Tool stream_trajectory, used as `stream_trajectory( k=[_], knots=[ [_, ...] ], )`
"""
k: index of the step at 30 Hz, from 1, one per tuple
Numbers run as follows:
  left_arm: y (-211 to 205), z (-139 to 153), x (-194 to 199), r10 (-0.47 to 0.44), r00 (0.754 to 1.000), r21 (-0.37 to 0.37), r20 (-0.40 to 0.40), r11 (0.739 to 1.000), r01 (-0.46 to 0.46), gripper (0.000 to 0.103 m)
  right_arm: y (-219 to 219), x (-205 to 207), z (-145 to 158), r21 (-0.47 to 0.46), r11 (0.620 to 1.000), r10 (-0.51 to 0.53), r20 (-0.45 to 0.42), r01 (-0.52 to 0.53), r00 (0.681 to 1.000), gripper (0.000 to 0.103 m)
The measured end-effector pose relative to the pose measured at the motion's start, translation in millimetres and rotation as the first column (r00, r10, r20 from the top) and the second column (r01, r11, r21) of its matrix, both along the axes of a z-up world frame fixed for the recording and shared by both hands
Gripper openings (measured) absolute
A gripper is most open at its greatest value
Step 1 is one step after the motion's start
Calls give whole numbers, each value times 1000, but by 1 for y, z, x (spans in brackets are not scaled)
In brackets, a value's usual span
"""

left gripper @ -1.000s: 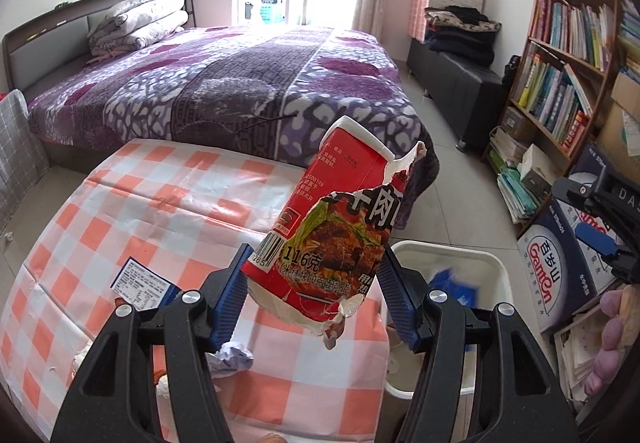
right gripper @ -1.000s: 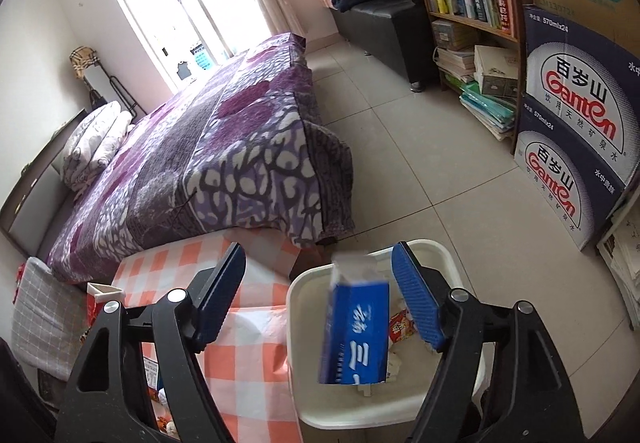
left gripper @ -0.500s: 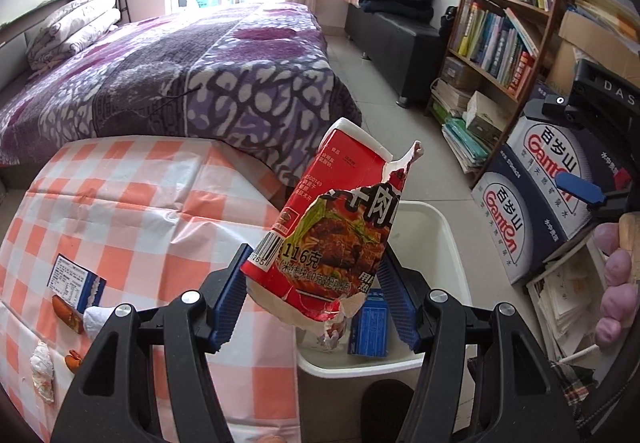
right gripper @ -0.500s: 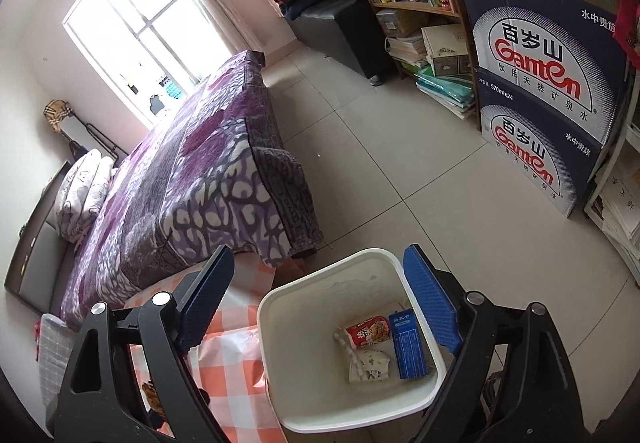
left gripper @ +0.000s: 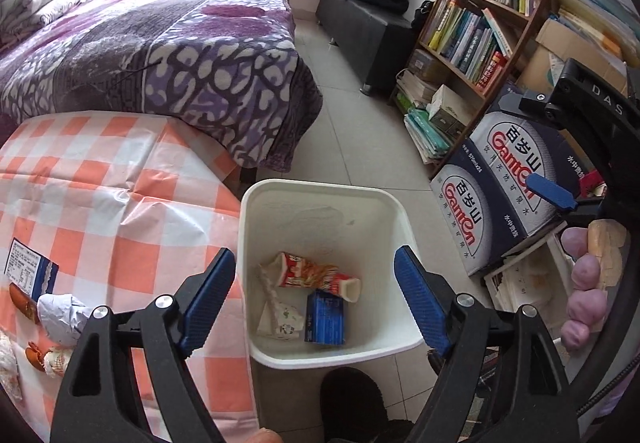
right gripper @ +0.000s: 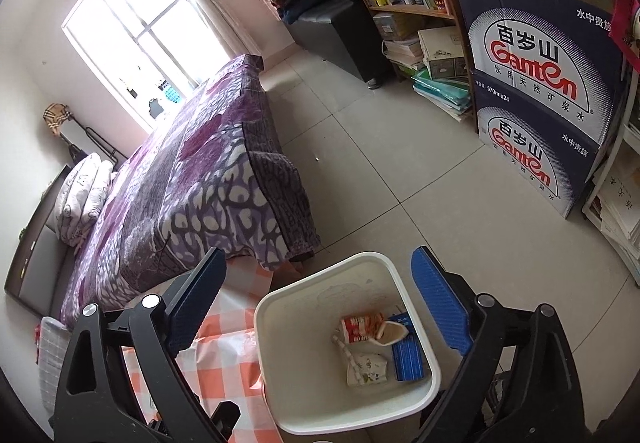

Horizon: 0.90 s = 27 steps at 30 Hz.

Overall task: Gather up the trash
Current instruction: 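Release the blue box and red carton into the white bin, then grasp the white tissue bundle with the left tool while the right tool grasps the white printed bag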

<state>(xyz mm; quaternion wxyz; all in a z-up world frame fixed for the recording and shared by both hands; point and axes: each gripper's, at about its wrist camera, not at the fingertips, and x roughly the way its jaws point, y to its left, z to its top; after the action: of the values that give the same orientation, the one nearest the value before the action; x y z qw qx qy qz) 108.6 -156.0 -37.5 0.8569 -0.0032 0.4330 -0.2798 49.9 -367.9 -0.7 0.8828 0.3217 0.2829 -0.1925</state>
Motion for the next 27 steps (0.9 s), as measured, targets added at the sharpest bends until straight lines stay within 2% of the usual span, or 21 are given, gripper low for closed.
stream_trajectory(
  k=[7,14,17,22,27],
  knots=[
    [36,-13,3,72,997,98,6,993,-72,80,27,11,-6,-89,994,56,-69,-62,996,92],
    [88,-34,3,145,989,214,0,966,-141,81,73,33,-25,-163,957,209,-195,-241,958,93],
    [113,-47,1,175,984,273,-13,948,-165,81,100,41,-33,-198,922,281,-250,-333,927,93],
    [158,-70,-1,233,971,393,-57,899,-193,81,147,53,-48,-217,854,390,-333,-472,858,93],
    [209,-94,1,322,940,495,-113,839,-227,82,202,62,-64,-219,753,504,-415,-621,758,93]
  ],
)
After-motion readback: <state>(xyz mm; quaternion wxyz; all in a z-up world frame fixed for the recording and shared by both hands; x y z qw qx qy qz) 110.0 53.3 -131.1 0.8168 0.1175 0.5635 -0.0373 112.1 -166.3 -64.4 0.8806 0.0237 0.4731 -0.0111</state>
